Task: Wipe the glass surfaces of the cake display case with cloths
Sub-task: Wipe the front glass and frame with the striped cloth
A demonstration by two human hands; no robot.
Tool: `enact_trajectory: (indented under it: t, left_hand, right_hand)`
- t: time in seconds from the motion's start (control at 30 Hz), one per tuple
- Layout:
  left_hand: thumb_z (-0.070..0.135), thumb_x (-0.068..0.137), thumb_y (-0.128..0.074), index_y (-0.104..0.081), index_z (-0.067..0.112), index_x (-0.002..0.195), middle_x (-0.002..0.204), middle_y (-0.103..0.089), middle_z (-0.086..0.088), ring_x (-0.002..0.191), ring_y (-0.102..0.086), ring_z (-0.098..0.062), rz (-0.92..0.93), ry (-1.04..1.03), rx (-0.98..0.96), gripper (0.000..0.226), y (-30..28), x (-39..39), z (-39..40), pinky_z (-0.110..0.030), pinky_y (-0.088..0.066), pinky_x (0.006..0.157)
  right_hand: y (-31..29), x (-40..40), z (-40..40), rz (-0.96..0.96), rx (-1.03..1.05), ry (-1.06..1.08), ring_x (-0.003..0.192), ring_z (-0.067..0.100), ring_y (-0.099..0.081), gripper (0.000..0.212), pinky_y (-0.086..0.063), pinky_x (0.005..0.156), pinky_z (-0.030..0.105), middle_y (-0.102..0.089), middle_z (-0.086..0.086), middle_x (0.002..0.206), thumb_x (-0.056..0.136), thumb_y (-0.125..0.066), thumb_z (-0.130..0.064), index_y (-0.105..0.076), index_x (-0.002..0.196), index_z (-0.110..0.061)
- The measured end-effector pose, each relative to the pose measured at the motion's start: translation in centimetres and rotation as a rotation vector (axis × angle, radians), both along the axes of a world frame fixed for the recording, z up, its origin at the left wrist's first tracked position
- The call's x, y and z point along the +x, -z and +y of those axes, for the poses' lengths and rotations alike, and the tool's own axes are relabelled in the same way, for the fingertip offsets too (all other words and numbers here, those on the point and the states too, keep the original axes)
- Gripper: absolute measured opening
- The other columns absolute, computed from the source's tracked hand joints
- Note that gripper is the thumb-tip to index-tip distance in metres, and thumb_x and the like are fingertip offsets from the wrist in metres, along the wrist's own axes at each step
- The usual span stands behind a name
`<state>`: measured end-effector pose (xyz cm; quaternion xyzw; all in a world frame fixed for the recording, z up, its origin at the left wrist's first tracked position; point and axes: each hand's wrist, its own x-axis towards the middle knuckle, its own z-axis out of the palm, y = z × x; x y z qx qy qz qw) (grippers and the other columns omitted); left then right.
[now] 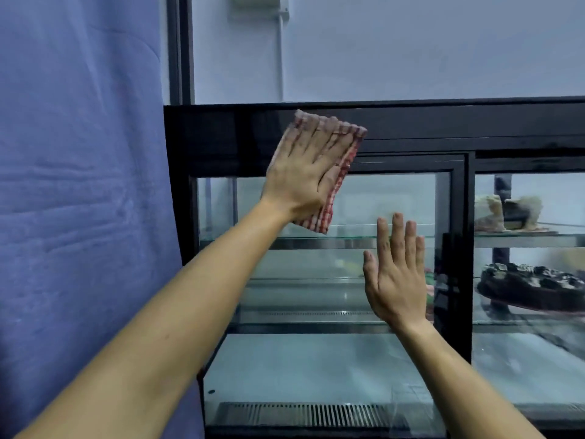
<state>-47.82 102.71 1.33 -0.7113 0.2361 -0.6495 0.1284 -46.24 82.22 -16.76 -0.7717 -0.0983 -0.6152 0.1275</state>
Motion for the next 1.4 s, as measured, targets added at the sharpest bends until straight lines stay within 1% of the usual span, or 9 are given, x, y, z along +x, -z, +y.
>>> enact_trajectory:
  t: [0.17, 0.3, 0.53, 0.67, 0.8, 0.93, 1.13, 1.23, 1.4]
  left_hand:
    - [0.042, 0.108, -0.027, -0.013, 0.032, 0.167, 0.175, -0.009, -0.005, 0.162, -0.004, -0.027, 0.049, -0.04, -0.33, 0.061, 0.0, -0.1, 9.2, -0.055, -0.006, 0.129]
    - [0.043, 0.106, -0.028, -0.013, 0.03, 0.167, 0.175, -0.007, -0.008, 0.161, -0.003, -0.033, 0.025, -0.038, -0.556, 0.064, 0.0, -0.5, 6.5, -0.054, -0.005, 0.13]
    - [0.043, 0.108, -0.029, -0.021, 0.027, 0.166, 0.174, -0.014, -0.009, 0.161, -0.009, -0.033, -0.003, 0.014, -0.098, 0.061, 0.1, 0.2, -5.6, -0.054, -0.008, 0.13]
    - [0.043, 0.109, -0.036, -0.032, 0.027, 0.163, 0.171, -0.024, -0.01, 0.159, -0.018, -0.034, -0.047, 0.037, 0.148, 0.057, 0.4, 0.9, -3.9, -0.059, -0.018, 0.127]
    - [0.031, 0.105, -0.043, -0.04, 0.022, 0.16, 0.171, -0.024, -0.009, 0.16, -0.016, -0.033, -0.047, 0.049, -0.02, 0.056, 2.5, 0.4, 6.7, -0.061, -0.017, 0.126]
    - [0.027, 0.093, -0.042, -0.046, 0.015, 0.152, 0.173, -0.021, -0.005, 0.161, -0.009, -0.027, 0.096, 0.041, -0.285, 0.06, 3.8, -1.4, 15.2, -0.049, -0.003, 0.131]
    - [0.03, 0.09, -0.042, -0.04, 0.014, 0.154, 0.173, -0.018, -0.007, 0.161, -0.007, -0.029, 0.074, 0.051, -0.534, 0.066, 4.6, -1.1, 11.5, -0.048, -0.002, 0.131]
    - [0.033, 0.093, -0.041, -0.032, 0.016, 0.161, 0.173, -0.017, -0.008, 0.161, -0.006, -0.029, 0.076, 0.085, -0.463, 0.07, 4.7, -0.8, 8.0, -0.047, -0.002, 0.131]
    - [0.034, 0.092, -0.039, -0.04, 0.013, 0.154, 0.174, -0.015, -0.005, 0.161, -0.005, -0.028, 0.092, 0.052, -0.509, 0.065, 4.8, -1.1, 15.1, -0.038, 0.003, 0.131]
  right_hand:
    - [-0.2, -0.3, 0.1, 0.012, -0.002, -0.006, 0.16, 0.031, 0.005, 0.065, 0.004, 0.13, 0.045, 0.003, 0.011, 0.173, 0.108, -0.024, -0.039, -0.011, 0.165, -0.012]
    - [-0.2, -0.2, 0.1, 0.002, 0.006, 0.001, 0.16, 0.032, 0.003, 0.065, 0.005, 0.13, 0.044, 0.001, 0.013, 0.173, 0.108, -0.025, -0.038, -0.011, 0.165, -0.008]
    - [0.7, 0.0, -0.6, 0.014, 0.123, 0.033, 0.16, 0.03, 0.004, 0.07, 0.003, 0.13, 0.044, 0.002, 0.014, 0.173, 0.109, -0.022, -0.044, -0.007, 0.164, -0.005]
    - [2.4, 0.0, -3.0, 0.019, 0.141, 0.062, 0.16, 0.027, 0.002, 0.069, 0.0, 0.13, 0.046, 0.0, 0.011, 0.173, 0.108, -0.025, -0.043, -0.009, 0.165, -0.007]
    - [2.3, 0.0, -3.3, 0.023, 0.115, 0.027, 0.16, 0.026, 0.003, 0.07, 0.003, 0.13, 0.043, 0.003, 0.009, 0.174, 0.107, -0.026, -0.042, -0.007, 0.165, -0.009]
    - [2.5, 0.3, -3.4, -0.005, 0.107, 0.025, 0.16, 0.028, -0.001, 0.07, 0.0, 0.13, 0.044, 0.0, 0.009, 0.174, 0.107, -0.028, -0.041, -0.009, 0.165, -0.008]
    - [2.6, 0.5, -3.1, -0.028, 0.116, 0.021, 0.16, 0.032, -0.004, 0.07, -0.002, 0.13, 0.048, -0.002, 0.013, 0.173, 0.106, -0.025, -0.042, -0.009, 0.164, -0.006]
    - [2.6, 0.6, -3.4, -0.053, 0.098, 0.017, 0.16, 0.032, -0.005, 0.072, -0.007, 0.129, 0.052, -0.003, 0.013, 0.173, 0.104, -0.03, -0.039, -0.005, 0.165, -0.009]
    - [2.8, 0.7, -3.4, -0.052, 0.096, 0.002, 0.16, 0.033, -0.005, 0.072, -0.009, 0.127, 0.054, -0.003, 0.013, 0.173, 0.103, -0.031, -0.038, -0.01, 0.164, -0.006]
